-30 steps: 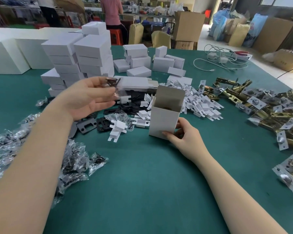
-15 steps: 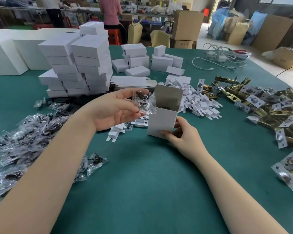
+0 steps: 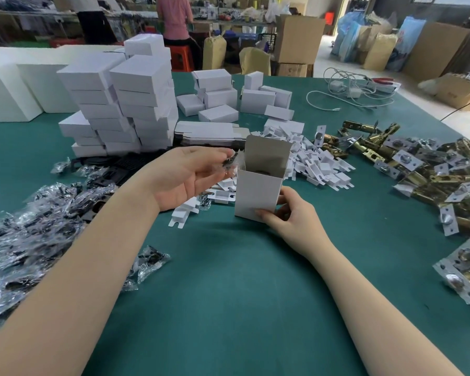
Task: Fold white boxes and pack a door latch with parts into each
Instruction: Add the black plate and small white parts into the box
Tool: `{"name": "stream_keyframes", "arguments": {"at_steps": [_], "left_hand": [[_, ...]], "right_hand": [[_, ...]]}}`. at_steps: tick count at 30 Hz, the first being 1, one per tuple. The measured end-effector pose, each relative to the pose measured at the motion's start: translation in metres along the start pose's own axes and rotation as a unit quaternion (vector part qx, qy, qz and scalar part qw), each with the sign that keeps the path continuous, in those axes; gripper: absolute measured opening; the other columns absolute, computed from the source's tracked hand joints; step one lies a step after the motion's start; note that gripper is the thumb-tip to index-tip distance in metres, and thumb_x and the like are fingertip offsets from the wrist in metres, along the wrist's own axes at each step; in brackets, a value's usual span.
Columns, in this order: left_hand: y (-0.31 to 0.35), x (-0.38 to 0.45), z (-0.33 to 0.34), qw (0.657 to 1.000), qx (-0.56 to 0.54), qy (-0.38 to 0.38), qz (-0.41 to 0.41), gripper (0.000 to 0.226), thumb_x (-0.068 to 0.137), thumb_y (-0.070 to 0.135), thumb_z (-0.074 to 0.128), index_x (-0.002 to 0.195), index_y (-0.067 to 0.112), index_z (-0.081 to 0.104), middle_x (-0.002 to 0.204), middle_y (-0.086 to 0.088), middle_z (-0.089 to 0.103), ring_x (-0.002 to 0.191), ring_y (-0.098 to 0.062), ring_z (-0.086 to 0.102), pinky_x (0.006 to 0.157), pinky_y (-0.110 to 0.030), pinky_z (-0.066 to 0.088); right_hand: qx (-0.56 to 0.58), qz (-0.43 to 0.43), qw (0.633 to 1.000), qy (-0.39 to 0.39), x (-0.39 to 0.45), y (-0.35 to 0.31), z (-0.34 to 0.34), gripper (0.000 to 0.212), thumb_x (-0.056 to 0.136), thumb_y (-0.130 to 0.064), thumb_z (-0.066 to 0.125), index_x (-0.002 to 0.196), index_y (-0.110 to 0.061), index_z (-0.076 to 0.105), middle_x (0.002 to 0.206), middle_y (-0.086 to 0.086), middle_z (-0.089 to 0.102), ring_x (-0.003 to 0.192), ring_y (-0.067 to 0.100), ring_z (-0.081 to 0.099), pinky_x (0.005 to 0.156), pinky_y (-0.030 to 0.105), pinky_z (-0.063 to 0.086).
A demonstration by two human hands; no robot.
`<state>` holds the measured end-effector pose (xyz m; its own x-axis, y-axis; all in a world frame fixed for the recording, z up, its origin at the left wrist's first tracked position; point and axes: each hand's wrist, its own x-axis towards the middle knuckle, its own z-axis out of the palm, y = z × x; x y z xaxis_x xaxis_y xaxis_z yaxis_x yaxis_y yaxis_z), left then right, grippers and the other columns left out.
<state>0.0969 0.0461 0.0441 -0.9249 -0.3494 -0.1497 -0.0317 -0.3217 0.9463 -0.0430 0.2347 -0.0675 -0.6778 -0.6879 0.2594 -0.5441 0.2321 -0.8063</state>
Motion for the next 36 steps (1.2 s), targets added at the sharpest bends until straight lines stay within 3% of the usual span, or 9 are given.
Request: {"name": "stream_keyframes", "arguments": {"at_steps": [4,7,10,14,16,22,28,34,36], "left_hand": [[-0.001,-0.003,0.005,0.998,0.038,0.033,0.044,0.035,0.083,-0.014,0.061,0.079,0.015,0.08,0.085,0.0,0.076,0.08,-0.01,0.073,0.067,-0.015,0.055],[-0.003,-0.004,0.015,0.976,0.154,0.079,0.132,0.032,0.082,-0.012,0.067,0.084,0.021,0.071,0.075,0.007,0.073,0.07,-0.007,0.068,0.067,-0.017,0.055],[-0.009,-0.005,0.03,0.936,0.253,0.088,0.227,0.037,0.079,-0.007,0.073,0.091,0.027,0.067,0.079,0.007,0.072,0.075,-0.007,0.07,0.071,-0.015,0.052],[-0.013,-0.001,0.05,0.837,0.407,0.118,0.347,0.039,0.078,-0.01,0.063,0.086,0.026,0.072,0.08,0.023,0.066,0.079,0.007,0.062,0.073,-0.01,0.048],[-0.011,0.003,0.056,0.786,0.476,0.126,0.373,0.032,0.074,-0.007,0.063,0.08,0.023,0.074,0.071,0.028,0.059,0.075,0.006,0.056,0.07,-0.014,0.046],[-0.013,0.014,0.066,0.734,0.579,0.136,0.328,0.018,0.078,0.026,0.079,0.082,0.025,0.061,0.08,0.011,0.066,0.078,-0.013,0.059,0.07,-0.031,0.046],[-0.009,0.016,0.069,0.595,0.705,0.145,0.357,0.021,0.091,0.027,0.064,0.112,0.029,0.067,0.096,0.006,0.074,0.091,-0.024,0.065,0.082,-0.038,0.044],[0.004,0.023,0.07,0.551,0.798,0.066,0.236,0.028,0.1,0.033,0.049,0.122,0.043,0.063,0.115,0.004,0.067,0.107,-0.022,0.058,0.08,-0.03,0.039],[0.008,0.027,0.071,0.507,0.835,0.023,0.21,0.028,0.101,0.024,0.046,0.118,0.037,0.065,0.111,0.002,0.065,0.1,-0.023,0.057,0.071,-0.029,0.039]], "right_hand": [[0.001,0.005,1.0,-0.002,0.0,0.0,0.0,0.034,0.079,-0.045,0.073,0.1,-0.059,0.05,0.093,-0.019,0.064,0.075,0.006,0.059,0.068,0.02,0.049],[0.001,0.008,1.0,-0.003,0.0,0.0,-0.001,0.035,0.08,-0.043,0.073,0.099,-0.059,0.049,0.093,-0.018,0.064,0.075,0.006,0.059,0.07,0.024,0.051],[0.003,0.01,1.0,-0.002,0.0,-0.001,-0.001,0.036,0.079,-0.043,0.074,0.097,-0.061,0.048,0.093,-0.018,0.063,0.076,0.005,0.059,0.07,0.023,0.05],[-0.001,0.012,1.0,-0.002,0.0,-0.001,-0.001,0.038,0.079,-0.044,0.074,0.096,-0.064,0.047,0.094,-0.02,0.063,0.076,0.004,0.059,0.071,0.026,0.052],[-0.001,0.013,1.0,-0.002,0.0,-0.002,0.0,0.039,0.079,-0.043,0.073,0.097,-0.064,0.047,0.096,-0.019,0.064,0.076,0.005,0.059,0.073,0.03,0.053],[-0.003,0.008,1.0,0.002,-0.001,-0.002,0.0,0.036,0.079,-0.042,0.074,0.099,-0.056,0.048,0.093,-0.017,0.064,0.075,0.004,0.058,0.074,0.032,0.053],[-0.002,0.014,1.0,-0.003,-0.001,-0.002,-0.001,0.034,0.079,-0.043,0.073,0.099,-0.055,0.047,0.095,-0.021,0.062,0.076,0.002,0.058,0.073,0.03,0.053],[-0.007,0.013,1.0,-0.004,-0.001,-0.002,-0.001,0.037,0.08,-0.041,0.074,0.107,-0.047,0.05,0.094,-0.023,0.061,0.076,0.001,0.057,0.072,0.025,0.05],[-0.008,0.013,1.0,-0.004,-0.001,-0.003,-0.001,0.037,0.08,-0.04,0.074,0.109,-0.046,0.051,0.095,-0.023,0.061,0.077,0.0,0.057,0.072,0.024,0.049]]}}
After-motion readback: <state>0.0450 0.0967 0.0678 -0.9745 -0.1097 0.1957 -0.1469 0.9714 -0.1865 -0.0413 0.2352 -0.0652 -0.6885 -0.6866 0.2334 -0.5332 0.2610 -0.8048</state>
